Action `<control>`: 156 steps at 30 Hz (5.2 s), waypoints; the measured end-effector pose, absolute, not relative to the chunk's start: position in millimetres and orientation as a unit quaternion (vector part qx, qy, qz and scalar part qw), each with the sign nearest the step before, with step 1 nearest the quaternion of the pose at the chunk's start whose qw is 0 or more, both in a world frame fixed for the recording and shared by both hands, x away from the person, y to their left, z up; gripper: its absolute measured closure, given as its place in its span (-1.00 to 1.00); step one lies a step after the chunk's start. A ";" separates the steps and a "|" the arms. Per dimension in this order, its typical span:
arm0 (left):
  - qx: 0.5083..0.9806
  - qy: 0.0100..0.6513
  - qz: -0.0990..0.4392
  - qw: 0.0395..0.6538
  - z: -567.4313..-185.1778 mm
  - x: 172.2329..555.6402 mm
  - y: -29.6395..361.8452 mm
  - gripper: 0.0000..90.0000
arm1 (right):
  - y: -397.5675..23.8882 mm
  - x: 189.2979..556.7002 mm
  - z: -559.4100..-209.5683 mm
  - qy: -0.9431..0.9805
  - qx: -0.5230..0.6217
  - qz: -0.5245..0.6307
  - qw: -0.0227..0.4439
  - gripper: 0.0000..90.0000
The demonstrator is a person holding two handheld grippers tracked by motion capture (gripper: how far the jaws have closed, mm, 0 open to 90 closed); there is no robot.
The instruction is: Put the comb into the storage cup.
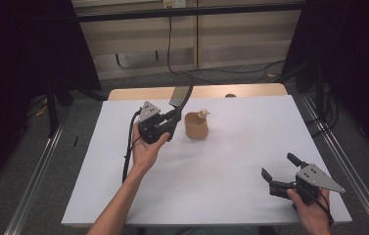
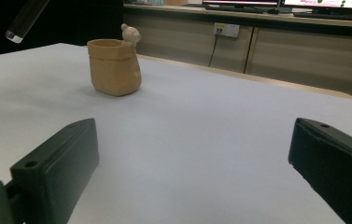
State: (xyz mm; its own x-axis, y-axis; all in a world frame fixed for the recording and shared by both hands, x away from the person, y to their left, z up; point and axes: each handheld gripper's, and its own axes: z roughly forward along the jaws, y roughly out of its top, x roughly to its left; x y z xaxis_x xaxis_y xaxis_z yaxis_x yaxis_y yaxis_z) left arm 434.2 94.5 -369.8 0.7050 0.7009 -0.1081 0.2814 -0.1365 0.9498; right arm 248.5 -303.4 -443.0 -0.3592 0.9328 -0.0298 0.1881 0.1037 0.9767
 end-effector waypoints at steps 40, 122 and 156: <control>0.732 0.328 0.188 0.567 -353.9 473.2 44.0 0.62 | -303.9 247.6 -442.8 0.646 0.434 0.513 0.363 -0.97; 0.741 0.345 0.175 0.549 -408.7 494.4 40.4 0.62 | -304.8 245.5 -442.5 0.645 0.433 0.516 0.360 -0.97; 0.759 0.347 0.170 0.524 -417.6 497.3 35.0 0.60 | -304.4 246.6 -443.2 0.647 0.433 0.514 0.360 -0.97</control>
